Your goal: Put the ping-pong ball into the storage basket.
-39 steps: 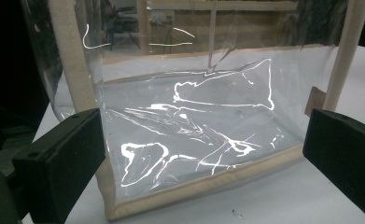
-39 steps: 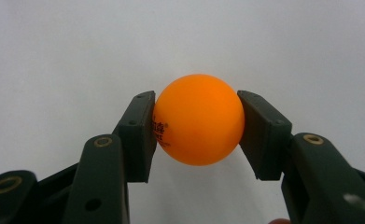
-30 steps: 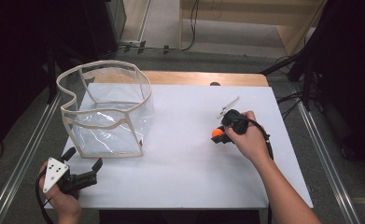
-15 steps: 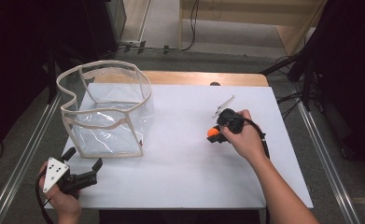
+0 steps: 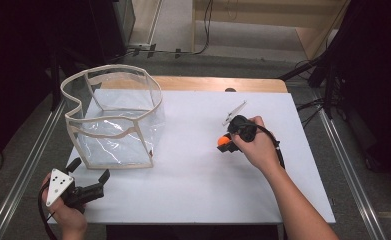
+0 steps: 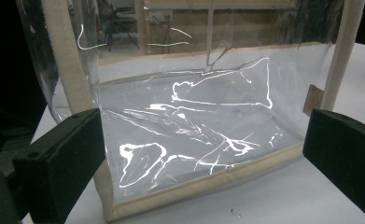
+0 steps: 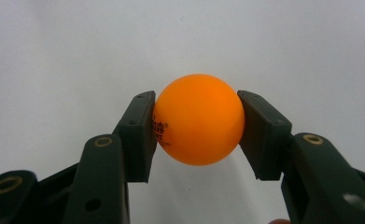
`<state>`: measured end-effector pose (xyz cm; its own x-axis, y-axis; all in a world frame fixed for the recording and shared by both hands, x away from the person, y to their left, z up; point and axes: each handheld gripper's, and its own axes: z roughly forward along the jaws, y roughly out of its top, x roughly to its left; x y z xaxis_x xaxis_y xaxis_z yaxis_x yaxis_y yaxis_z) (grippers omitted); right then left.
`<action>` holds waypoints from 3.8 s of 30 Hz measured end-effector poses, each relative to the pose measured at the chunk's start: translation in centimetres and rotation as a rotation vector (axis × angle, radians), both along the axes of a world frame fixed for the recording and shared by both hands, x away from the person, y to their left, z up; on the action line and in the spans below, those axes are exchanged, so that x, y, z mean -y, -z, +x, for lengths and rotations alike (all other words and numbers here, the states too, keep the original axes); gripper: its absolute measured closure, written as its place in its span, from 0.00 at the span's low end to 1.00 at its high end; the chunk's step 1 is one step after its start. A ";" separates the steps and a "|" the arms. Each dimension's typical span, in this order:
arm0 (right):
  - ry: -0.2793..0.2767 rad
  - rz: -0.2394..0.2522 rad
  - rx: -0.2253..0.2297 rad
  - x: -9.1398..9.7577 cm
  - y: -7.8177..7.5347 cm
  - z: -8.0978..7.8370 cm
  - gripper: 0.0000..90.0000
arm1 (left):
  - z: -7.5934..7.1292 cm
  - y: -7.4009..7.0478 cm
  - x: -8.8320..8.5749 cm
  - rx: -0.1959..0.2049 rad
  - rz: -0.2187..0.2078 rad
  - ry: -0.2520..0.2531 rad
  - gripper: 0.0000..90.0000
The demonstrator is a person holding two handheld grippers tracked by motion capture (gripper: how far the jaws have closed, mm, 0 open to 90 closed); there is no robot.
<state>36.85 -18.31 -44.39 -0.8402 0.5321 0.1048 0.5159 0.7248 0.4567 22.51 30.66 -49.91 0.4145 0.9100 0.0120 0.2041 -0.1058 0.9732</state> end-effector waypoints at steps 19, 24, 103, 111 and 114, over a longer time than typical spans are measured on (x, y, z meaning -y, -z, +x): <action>-0.029 0.004 0.020 -1.5 -1.0 0.5 0.53 | 0.0 0.0 0.0 0.003 -0.001 -0.007 0.00; -0.036 0.000 0.022 -2.2 -1.6 0.7 0.53 | 0.0 0.0 0.0 0.003 -0.001 -0.007 0.00; -0.172 0.018 0.049 -7.9 -5.0 1.7 0.53 | 0.1 0.0 0.0 -0.001 0.005 0.000 0.00; -0.181 0.018 0.053 -8.1 -5.5 1.7 0.53 | 0.1 0.0 0.1 -0.002 0.007 0.000 0.00; -0.190 0.015 0.054 -8.2 -5.7 1.7 0.53 | 0.1 0.0 0.0 -0.002 0.010 0.001 0.00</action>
<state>38.53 -10.06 -38.69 -0.9299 0.3623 0.0637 0.3451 0.7995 0.4915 22.59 30.61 -49.91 0.4158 0.9092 0.0202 0.2062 -0.1159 0.9716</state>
